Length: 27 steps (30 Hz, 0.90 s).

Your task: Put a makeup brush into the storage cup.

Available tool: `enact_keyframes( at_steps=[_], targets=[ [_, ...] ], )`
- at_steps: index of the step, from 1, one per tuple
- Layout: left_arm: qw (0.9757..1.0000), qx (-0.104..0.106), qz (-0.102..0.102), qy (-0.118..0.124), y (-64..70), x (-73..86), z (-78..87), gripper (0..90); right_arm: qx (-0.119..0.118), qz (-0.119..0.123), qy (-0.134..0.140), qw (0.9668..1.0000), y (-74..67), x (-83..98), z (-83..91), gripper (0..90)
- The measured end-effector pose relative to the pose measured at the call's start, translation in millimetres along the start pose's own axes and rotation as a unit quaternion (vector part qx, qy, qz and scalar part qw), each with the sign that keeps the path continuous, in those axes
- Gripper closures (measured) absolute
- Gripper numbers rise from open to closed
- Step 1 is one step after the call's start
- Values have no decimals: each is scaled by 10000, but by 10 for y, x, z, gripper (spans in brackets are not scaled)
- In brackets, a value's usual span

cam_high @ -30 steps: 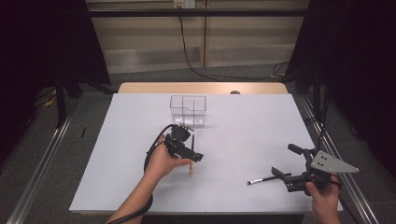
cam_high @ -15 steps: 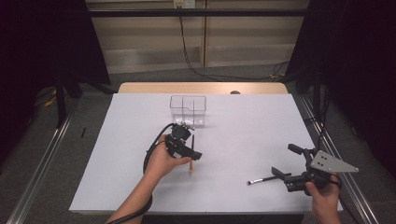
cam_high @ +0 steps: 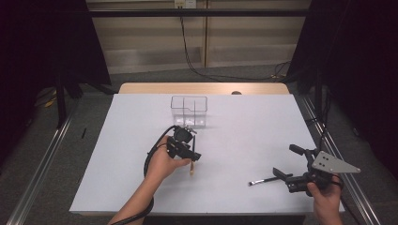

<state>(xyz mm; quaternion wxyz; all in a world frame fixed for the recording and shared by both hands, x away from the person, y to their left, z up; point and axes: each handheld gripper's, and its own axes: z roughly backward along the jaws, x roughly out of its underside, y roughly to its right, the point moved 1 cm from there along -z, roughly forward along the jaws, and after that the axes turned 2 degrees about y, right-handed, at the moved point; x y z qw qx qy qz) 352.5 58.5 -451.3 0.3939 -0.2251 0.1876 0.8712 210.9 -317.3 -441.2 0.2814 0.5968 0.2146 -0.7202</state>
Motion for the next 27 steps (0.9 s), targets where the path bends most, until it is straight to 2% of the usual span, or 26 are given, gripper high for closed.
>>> enact_keyframes(
  at_steps=[5, 6, 10, 12, 15, 18, 21, 23, 25, 26, 27],
  targets=[
    [9999, -34, 46, -95, 5, 1, -31, 462, 16, -15, 1, 10000, 3, -2, 4, 0],
    [9999, -10, 104, -107, 14, 5, -39, 477, 22, -5, 1, 10000, 6, -1, 6, 0],
    [9996, -83, 78, -265, 39, 16, -73, 543, 25, -12, -9, 10000, 4, -1, 5, 0],
    [9989, -38, 234, -406, 44, 26, -94, 570, 10, -10, -6, 10000, 2, -1, 4, 0],
    [9982, -90, 225, -547, 48, 39, -113, 617, 7, -14, -4, 10000, 0, -3, 3, 0],
    [9981, -146, 223, -559, 52, 39, -117, 650, 6, 5, -17, 10000, 5, 0, 2, 0],
    [9976, -270, 114, -625, 57, 29, -121, 704, 9, 17, -27, 10000, 4, 0, -1, 0],
    [9971, -297, 138, -694, 62, 18, -123, 727, 2, 30, -20, 10000, 2, -1, -4, 0],
    [9967, -257, 154, -754, 60, 22, -117, 800, -6, 34, -19, 10000, 2, -1, -7, 0],
    [9966, -228, 81, -787, 46, 27, -109, 823, -5, 35, -25, 10000, 2, 0, -7, 0],
    [9970, -189, 160, -736, 46, 36, -112, 830, 0, 40, -31, 10000, 2, 0, -7, 0]
  ],
)
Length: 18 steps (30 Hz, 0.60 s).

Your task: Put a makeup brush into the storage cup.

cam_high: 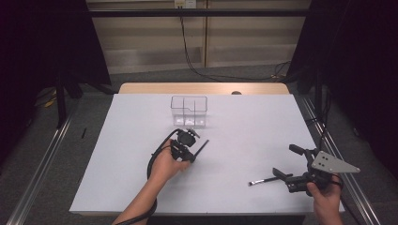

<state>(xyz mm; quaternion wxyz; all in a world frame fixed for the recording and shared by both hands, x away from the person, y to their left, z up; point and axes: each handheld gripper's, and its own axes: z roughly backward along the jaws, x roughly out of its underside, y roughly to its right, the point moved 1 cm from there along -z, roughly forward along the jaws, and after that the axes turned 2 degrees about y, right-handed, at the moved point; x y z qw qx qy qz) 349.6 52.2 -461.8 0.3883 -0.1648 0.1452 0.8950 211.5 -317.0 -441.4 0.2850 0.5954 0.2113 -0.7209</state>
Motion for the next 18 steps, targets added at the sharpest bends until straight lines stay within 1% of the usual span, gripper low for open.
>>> enact_keyframes(
  at_steps=[1, 3, 4, 9, 12, 13, 15, 18],
  targets=[
    [10000, 36, 9, -10, -5, 3, 3, 831, -1, -8, -7, 10000, 0, 1, 0, 0],
    [10000, 39, 4, -20, -6, 3, 1, 830, 2, -18, -9, 10000, 3, 2, 0, 0],
    [10000, 28, -43, -50, -5, -2, 0, 828, 0, -18, -11, 10000, 3, 3, -3, 0],
    [9998, -65, -103, -173, 26, -31, -12, 817, -32, 10, -19, 10000, -11, -2, -22, 0],
    [9999, -59, -53, -96, 27, -20, -20, 818, -47, 27, -28, 10000, -20, -5, -36, 0],
    [9999, -45, -67, -108, 18, -15, -15, 819, -53, 31, -43, 10000, -22, -4, -41, 0],
    [10000, 13, -6, -77, 2, -6, -13, 833, -61, 48, -39, 10000, -24, -5, -54, 0],
    [10000, 12, -20, -80, 5, -10, -12, 837, -86, 46, -59, 9999, -26, -7, -70, 0]
  ],
)
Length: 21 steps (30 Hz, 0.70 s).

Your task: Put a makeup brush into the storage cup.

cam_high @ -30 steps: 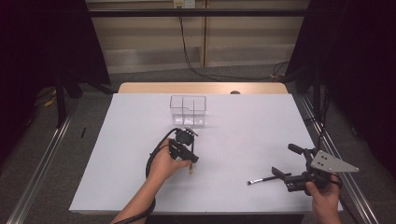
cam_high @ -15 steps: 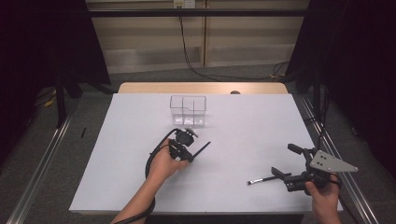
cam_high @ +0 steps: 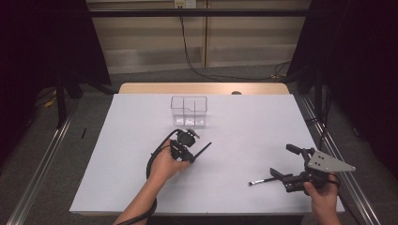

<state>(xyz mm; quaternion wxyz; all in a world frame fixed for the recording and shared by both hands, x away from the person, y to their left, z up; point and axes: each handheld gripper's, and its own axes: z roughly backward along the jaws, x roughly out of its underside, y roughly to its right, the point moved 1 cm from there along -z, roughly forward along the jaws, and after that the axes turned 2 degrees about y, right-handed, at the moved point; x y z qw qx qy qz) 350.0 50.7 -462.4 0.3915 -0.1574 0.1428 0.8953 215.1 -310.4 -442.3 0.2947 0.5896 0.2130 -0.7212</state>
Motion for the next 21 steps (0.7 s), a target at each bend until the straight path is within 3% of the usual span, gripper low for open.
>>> enact_keyframes(
  at_steps=[6, 21],
  targets=[
    [9997, -161, -162, -30, 45, -7, 4, 839, -14, -2, -13, 10000, 17, 2, -20, 0],
    [9997, 42, -227, -46, 34, -25, 24, 839, -23, -16, -22, 10000, 20, 5, -14, 0]
  ],
)
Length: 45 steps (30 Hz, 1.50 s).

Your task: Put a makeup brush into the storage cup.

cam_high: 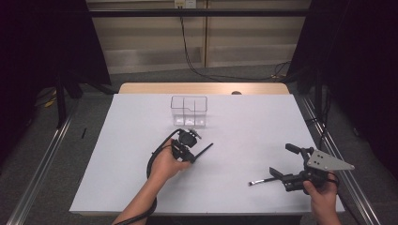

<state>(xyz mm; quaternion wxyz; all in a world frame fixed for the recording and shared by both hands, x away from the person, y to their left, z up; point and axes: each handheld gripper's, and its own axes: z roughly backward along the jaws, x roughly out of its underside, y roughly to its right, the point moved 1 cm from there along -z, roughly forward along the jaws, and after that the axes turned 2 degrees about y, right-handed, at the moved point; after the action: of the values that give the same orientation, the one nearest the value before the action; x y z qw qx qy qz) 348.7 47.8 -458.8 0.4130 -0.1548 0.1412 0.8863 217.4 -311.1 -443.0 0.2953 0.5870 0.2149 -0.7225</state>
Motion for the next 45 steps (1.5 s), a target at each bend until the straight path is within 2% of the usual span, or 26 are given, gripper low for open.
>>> enact_keyframes(
  at_steps=[9, 14, 16, 19, 28, 38, 42, 43, 45],
  targets=[
    [10000, 41, -79, 24, 6, -53, 75, 839, 5, -16, 12, 10000, 0, 5, 15, 0],
    [9997, 175, -164, 78, 9, -68, 125, 839, -44, -40, 1, 10000, -3, 9, 3, 0],
    [9996, 225, -105, 158, 18, -69, 136, 839, -88, -26, 10, 10000, -8, 5, -6, 0],
    [9993, 281, -202, 157, 16, -79, 162, 839, -110, -10, 5, 9999, -9, 8, -21, 0],
    [9980, 458, -305, 303, 85, -126, 234, 839, -170, -26, -10, 9999, -10, -14, -72, 0],
    [9965, 550, -527, 357, 141, -164, 318, 839, -351, -88, -176, 9992, -11, -63, -199, 0],
    [9957, 602, -608, 344, 164, -180, 327, 839, -526, 46, -373, 9979, -18, -93, -300, 0],
    [9952, 676, -602, 379, 176, -186, 329, 839, -576, 88, -451, 9973, -18, -98, -328, 0],
    [9950, 664, -651, 351, 185, -191, 328, 839, -626, 146, -565, 9963, -23, -106, -380, 0]
  ],
)
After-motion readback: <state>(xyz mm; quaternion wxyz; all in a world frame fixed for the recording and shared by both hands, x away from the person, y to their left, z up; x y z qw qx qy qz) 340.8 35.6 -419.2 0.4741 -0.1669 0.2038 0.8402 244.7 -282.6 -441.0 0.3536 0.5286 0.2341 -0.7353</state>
